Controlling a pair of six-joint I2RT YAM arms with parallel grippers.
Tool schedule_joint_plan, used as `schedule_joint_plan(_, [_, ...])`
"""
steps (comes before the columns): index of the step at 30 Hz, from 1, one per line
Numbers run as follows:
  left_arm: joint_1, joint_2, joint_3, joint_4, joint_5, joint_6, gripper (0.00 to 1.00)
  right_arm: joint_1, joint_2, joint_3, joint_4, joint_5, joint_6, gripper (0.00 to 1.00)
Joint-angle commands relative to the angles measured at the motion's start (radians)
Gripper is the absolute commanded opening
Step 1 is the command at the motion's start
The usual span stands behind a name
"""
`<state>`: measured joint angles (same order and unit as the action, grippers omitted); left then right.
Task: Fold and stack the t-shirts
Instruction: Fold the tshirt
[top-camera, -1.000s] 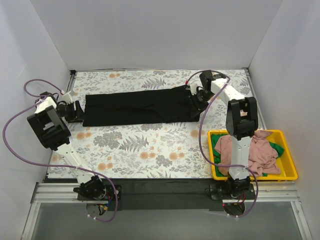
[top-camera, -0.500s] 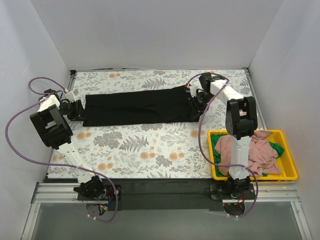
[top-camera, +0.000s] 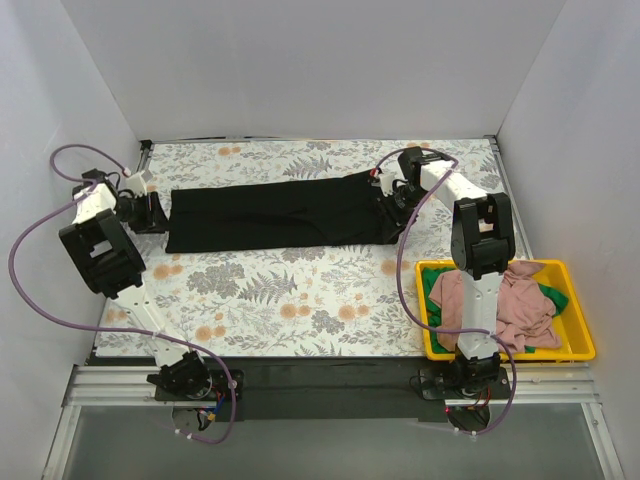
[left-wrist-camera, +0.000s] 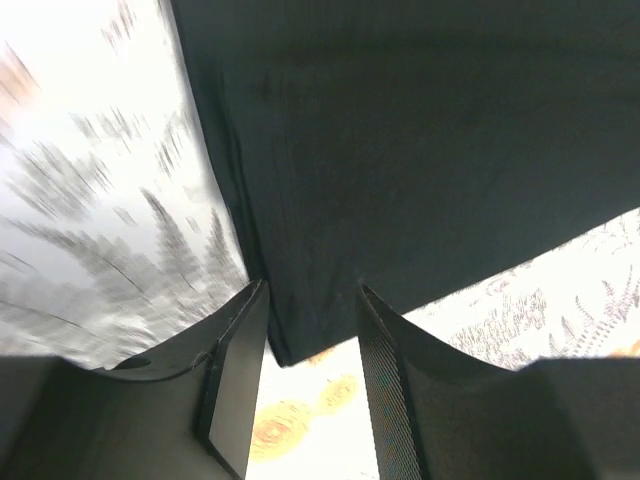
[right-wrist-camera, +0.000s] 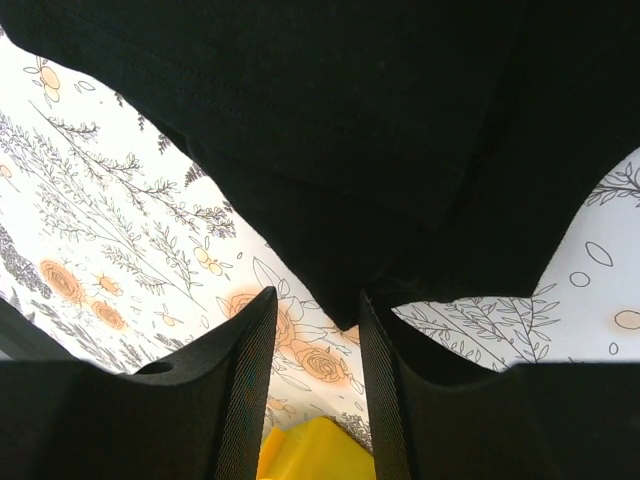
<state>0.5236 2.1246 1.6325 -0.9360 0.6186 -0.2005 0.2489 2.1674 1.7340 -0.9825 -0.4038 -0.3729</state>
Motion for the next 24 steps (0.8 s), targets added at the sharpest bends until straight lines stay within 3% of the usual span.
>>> schedule_joint_plan(1, [-0.022,0.001,0.136,-0.009,0.076,0.076,0.39,0.000,0.002,0.001,-0.001,-0.029,-0.012,0.44])
schedule_joint_plan(7, [-0.077,0.061,0.294,-0.039,0.087,0.226,0.43,0.000,-0.049,0.045,-0.001,0.006,-0.032,0.43])
schedule_joint_plan(14, [-0.131,0.066,0.270,-0.018,0.041,0.415,0.53,0.041,-0.109,0.107,0.005,0.077,-0.081,0.48])
schedule_joint_plan(24, [-0.169,0.112,0.302,0.019,0.010,0.441,0.60,0.046,0.049,0.305,0.005,0.117,-0.015,0.56])
